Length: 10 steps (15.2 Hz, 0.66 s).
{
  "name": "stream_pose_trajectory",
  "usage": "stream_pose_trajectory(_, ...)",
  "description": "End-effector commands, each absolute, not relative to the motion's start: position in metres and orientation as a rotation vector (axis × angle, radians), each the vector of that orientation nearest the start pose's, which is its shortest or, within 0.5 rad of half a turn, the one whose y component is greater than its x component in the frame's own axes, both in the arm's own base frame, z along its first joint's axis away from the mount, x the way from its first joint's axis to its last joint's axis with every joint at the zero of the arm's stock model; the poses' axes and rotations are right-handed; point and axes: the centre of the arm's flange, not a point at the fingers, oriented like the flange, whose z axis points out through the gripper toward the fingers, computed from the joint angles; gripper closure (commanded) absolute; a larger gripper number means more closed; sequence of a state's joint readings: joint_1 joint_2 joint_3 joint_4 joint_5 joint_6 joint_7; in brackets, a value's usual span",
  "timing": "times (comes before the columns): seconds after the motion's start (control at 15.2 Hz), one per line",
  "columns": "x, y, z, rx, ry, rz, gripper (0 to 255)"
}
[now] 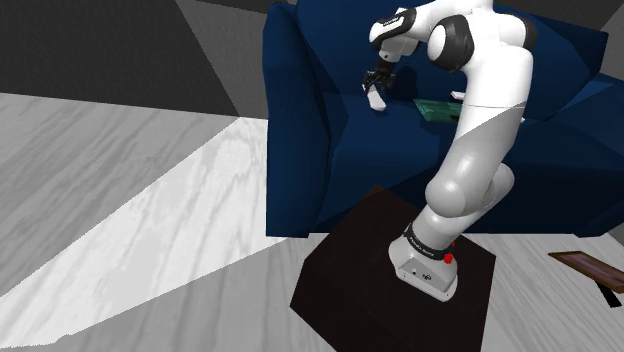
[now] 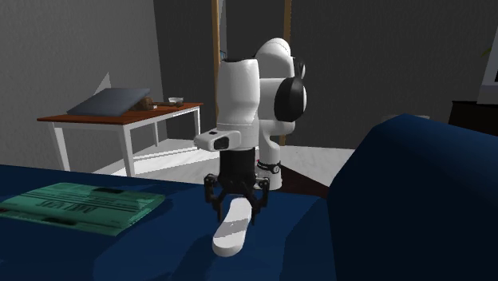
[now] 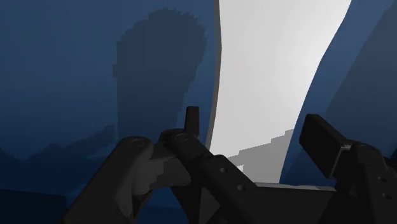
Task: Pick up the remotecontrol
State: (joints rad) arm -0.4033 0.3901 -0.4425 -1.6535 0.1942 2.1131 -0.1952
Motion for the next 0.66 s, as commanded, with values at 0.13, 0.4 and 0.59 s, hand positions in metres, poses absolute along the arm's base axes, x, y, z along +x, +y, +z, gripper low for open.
stream_pose_trajectory(0.13, 0.475, -0.472, 0.434, -2.989, 1.098, -0.161, 255)
stream_pose_trajectory(0.4, 0.475, -0.472, 0.455, -2.989, 1.098, -0.161, 255)
stream_pose_trajectory(0.59, 0.475, -0.472, 0.461, -2.989, 1.098, -0.161, 255)
